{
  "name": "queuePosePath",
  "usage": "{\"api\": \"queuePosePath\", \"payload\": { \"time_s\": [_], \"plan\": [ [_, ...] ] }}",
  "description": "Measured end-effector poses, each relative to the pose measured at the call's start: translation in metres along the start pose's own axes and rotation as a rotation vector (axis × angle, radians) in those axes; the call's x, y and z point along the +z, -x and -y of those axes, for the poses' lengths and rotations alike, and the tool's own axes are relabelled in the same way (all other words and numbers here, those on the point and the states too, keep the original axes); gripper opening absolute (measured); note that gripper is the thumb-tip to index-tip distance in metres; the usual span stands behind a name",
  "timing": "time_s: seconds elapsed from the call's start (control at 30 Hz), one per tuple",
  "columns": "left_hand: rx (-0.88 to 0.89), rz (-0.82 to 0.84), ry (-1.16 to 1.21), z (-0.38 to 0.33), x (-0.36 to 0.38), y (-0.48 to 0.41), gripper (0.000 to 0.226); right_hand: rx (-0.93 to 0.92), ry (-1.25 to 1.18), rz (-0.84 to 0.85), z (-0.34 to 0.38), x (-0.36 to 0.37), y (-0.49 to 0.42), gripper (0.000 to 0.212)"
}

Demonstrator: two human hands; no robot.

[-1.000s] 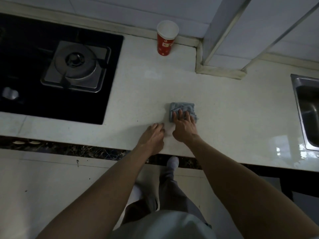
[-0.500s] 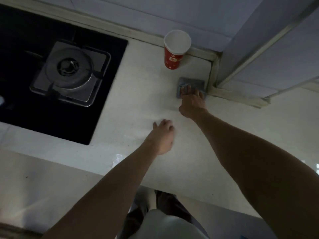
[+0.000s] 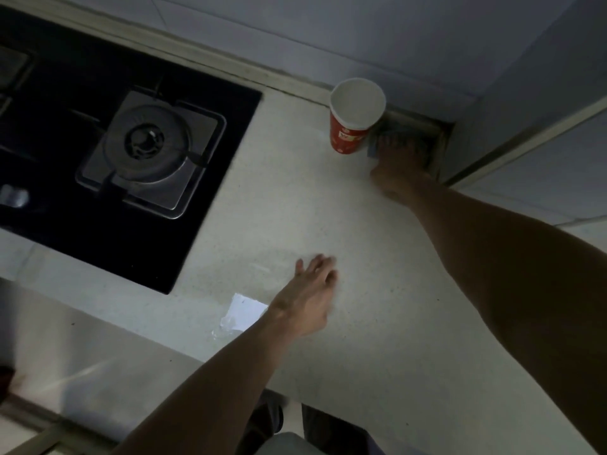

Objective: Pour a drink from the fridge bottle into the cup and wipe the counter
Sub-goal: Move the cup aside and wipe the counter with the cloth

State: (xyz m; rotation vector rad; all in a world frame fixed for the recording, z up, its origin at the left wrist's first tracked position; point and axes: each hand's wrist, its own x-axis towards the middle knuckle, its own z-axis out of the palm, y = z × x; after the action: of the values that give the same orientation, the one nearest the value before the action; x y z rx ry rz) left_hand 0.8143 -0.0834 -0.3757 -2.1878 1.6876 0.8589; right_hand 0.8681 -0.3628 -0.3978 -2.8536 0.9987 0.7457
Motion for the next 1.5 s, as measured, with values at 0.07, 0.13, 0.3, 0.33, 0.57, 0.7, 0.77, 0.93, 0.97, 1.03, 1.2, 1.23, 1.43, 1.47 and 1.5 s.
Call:
{"api": "queuePosePath", "payload": {
  "time_s": [0.07,0.13,0.3,0.33,0.57,0.7,0.77,0.93,0.97,1.03,1.2,1.23,1.43,1.47,1.5],
  "plan": [
    [0.010,-0.009,0.014,0.001,0.000,0.001,0.066,0.009,-0.032,-0.002,0.000,-0.003,0.002,0.073],
    [0.020,-0.009,0.020,0.001,0.002,0.002,0.068,0.035,-0.087,-0.014,0.002,-0.005,0.008,0.072],
    [0.055,-0.018,0.039,0.003,0.002,0.005,0.076,0.054,-0.149,0.005,0.014,0.001,0.040,0.075],
    [0.069,-0.033,0.046,0.005,0.003,0.004,0.074,0.044,-0.170,0.006,0.019,0.007,0.051,0.077],
    [0.159,-0.141,0.066,0.021,0.010,0.005,0.056,0.062,-0.185,-0.030,0.059,0.046,0.159,0.083],
    [0.184,-0.156,0.114,0.040,0.036,0.044,0.055,0.075,-0.219,-0.024,0.078,0.074,0.235,0.084],
    [0.207,-0.178,0.097,0.050,0.055,0.072,0.051,0.092,-0.241,-0.022,0.086,0.091,0.268,0.084],
    [0.199,-0.204,0.066,0.062,0.087,0.122,0.044,0.178,-0.267,0.053,0.112,0.124,0.339,0.086],
    [0.193,-0.206,0.065,0.063,0.089,0.127,0.042,0.193,-0.276,0.063,0.118,0.129,0.351,0.086],
    [0.176,-0.197,0.087,0.062,0.091,0.135,0.036,0.224,-0.301,0.077,0.133,0.139,0.373,0.086],
    [0.164,-0.091,0.086,0.056,0.094,0.151,0.028,0.298,-0.356,0.057,0.181,0.153,0.406,0.087],
    [0.162,-0.067,0.074,0.055,0.095,0.153,0.029,0.309,-0.372,0.058,0.190,0.152,0.408,0.087],
    [0.102,-0.053,0.130,0.056,0.094,0.156,0.035,0.253,-0.452,0.007,0.230,0.147,0.405,0.083],
    [0.078,-0.064,0.156,0.057,0.094,0.157,0.037,0.239,-0.448,0.000,0.238,0.150,0.405,0.083],
    [0.059,-0.075,0.179,0.059,0.094,0.158,0.040,0.228,-0.434,-0.005,0.246,0.153,0.404,0.083]
  ]
}}
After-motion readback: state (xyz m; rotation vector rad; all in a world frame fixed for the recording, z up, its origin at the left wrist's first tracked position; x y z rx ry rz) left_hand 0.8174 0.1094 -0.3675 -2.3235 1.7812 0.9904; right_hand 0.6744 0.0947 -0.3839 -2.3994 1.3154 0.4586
